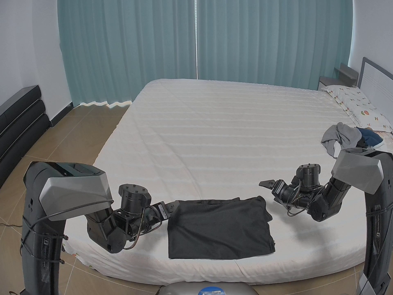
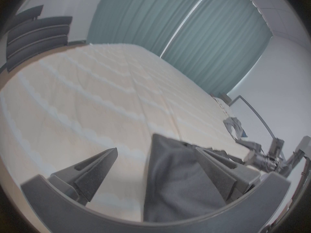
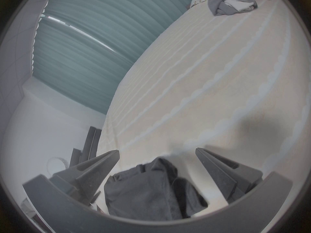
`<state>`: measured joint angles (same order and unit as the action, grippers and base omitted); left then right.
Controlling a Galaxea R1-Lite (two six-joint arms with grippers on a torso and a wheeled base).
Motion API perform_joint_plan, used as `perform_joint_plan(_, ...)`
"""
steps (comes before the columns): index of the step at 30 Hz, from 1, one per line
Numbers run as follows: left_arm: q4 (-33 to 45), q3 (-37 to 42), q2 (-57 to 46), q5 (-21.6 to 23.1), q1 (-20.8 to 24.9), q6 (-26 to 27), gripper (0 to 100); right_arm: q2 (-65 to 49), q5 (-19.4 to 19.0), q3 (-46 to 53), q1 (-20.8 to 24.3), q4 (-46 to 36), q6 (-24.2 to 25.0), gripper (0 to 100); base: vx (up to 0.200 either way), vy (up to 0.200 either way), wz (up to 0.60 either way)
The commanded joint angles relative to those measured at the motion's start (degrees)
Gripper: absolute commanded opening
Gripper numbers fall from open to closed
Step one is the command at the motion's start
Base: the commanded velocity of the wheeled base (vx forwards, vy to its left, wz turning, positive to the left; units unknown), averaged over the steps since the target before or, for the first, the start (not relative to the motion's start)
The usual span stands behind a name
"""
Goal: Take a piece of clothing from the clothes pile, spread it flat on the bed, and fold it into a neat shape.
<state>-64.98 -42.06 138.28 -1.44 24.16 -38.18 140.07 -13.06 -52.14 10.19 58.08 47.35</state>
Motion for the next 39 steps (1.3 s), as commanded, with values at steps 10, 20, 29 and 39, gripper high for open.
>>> perform_joint_plan(10, -7.01, 0.75, -7.85, -16.4, -3.68, 6.89, 100, -22.82, 9.63, 21.55, 1.5, 5.38, -13.51, 100, 0.0, 0.0, 0.0)
perform_joint_plan(20, -14.04, 19.12, -32.37, -20.45, -5.53, 16.56, 100, -55.43, 9.72, 35.79, -1.67, 3.62, -28.01, 100, 0.0, 0.0, 0.0)
perform_joint_plan(29, -13.51, 29.66, -52.23, -24.4, -7.02, 25.96, 100, -79.25, 8.93, 40.27, -5.27, -10.62, -39.26, 100, 0.0, 0.0, 0.0)
perform_joint_plan(39, -4.46, 37.75, -74.65, -30.82, -7.02, 35.9, 100, -106.06, 6.02, 42.03, -5.97, -39.97, -44.45, 100, 0.0, 0.0, 0.0)
